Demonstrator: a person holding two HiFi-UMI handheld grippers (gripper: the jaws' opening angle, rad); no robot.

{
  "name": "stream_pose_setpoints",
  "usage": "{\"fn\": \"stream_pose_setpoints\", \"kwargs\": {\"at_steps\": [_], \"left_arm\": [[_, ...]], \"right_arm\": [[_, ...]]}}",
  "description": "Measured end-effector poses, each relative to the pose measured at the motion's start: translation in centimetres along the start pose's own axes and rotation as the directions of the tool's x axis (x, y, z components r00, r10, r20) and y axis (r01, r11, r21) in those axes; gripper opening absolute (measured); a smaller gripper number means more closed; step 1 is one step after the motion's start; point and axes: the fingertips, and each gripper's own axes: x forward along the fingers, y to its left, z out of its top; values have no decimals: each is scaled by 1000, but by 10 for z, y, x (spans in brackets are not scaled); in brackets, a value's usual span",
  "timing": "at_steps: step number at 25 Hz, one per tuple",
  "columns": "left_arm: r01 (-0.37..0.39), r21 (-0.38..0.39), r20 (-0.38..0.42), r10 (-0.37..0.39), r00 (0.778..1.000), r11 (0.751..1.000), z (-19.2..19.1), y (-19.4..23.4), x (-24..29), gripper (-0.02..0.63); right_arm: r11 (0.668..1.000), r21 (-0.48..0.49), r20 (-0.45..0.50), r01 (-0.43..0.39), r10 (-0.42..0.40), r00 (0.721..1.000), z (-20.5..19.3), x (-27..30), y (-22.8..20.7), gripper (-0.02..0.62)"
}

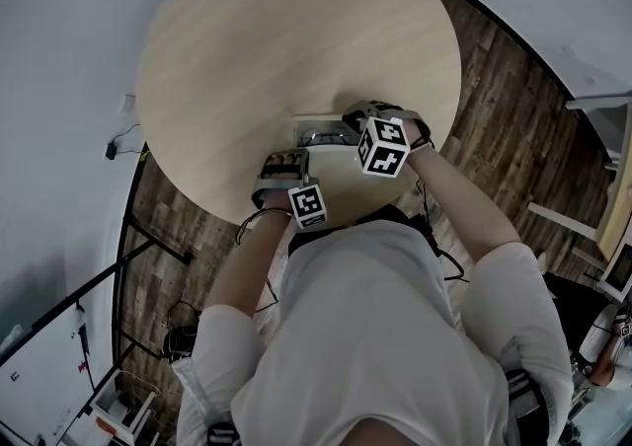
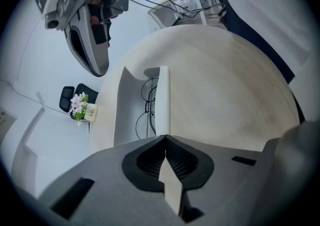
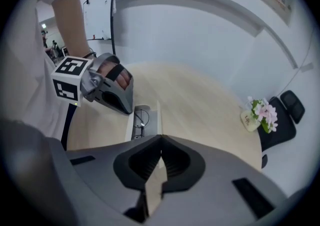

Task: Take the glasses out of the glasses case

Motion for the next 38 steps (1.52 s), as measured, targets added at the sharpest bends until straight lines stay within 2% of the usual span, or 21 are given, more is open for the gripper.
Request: {"fn": "stream_pose_setpoints", "kwargs": {"at_steps": [3, 11, 23, 38], "left_arm": [[-2, 9, -4, 2, 1000, 1000, -1, 1, 1, 8], [-3, 9, -5, 3, 1000, 1000, -1, 0, -1, 8], [13, 10, 17, -13, 1000, 1000, 0, 0, -1, 8], [37, -10, 39, -37, 999, 999, -1, 1, 0, 8]], "right_arm": [[998, -50, -18, 29, -30, 999, 4, -1, 18, 12], [990, -61, -41, 130, -133, 990, 5, -5, 36, 12], [950, -241, -89, 199, -226, 970, -7, 6, 61, 14], [953, -249, -144, 171, -212, 967, -5, 36, 64, 17]]}}
